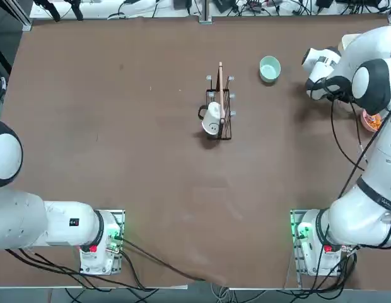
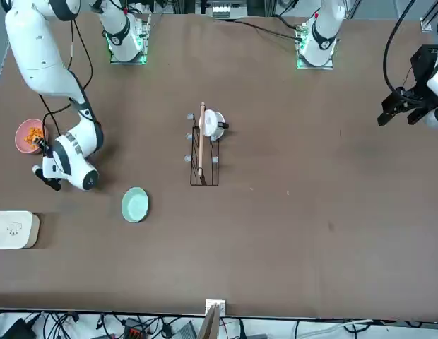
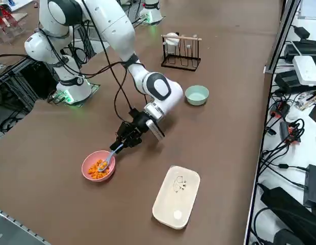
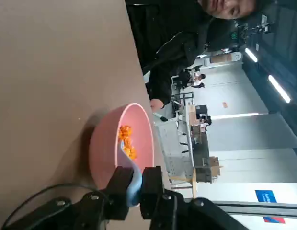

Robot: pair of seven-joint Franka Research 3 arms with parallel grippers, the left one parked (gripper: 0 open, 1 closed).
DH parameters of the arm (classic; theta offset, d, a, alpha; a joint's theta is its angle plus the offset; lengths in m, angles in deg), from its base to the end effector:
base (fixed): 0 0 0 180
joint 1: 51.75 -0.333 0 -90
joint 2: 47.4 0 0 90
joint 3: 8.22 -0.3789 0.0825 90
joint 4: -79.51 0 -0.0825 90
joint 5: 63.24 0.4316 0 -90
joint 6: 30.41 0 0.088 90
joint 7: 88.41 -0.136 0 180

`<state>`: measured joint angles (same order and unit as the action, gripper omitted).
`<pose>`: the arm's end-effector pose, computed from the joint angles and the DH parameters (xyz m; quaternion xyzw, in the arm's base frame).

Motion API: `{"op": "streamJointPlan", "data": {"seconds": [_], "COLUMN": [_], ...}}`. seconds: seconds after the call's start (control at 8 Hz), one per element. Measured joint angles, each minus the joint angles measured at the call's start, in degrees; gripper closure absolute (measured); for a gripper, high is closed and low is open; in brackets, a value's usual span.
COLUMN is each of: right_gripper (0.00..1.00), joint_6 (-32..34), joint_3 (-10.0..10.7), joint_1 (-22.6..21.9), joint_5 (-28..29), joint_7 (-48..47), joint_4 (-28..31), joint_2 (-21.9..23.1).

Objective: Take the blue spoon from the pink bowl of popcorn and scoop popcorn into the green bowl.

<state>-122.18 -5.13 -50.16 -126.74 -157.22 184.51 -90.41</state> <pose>0.6061 -0.1680 0.1268 0.7483 -0.2342 -0.0895 0.6141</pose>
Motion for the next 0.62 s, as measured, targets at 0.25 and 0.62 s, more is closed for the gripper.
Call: {"op": "streamJointPlan", "data": {"seconds": [0.25,0.62], "right_gripper": [0.87,0.87], "joint_6": [3.65,11.84], "joint_3": [-0.10,-0.32], "joint_1": [-1.70,-6.19], "joint_5": [-1.08,-1.31], "joint_7": [0.80,5.78], "joint_4": [-0.39,-4.61], "joint_2": [0.03,0.21]}}
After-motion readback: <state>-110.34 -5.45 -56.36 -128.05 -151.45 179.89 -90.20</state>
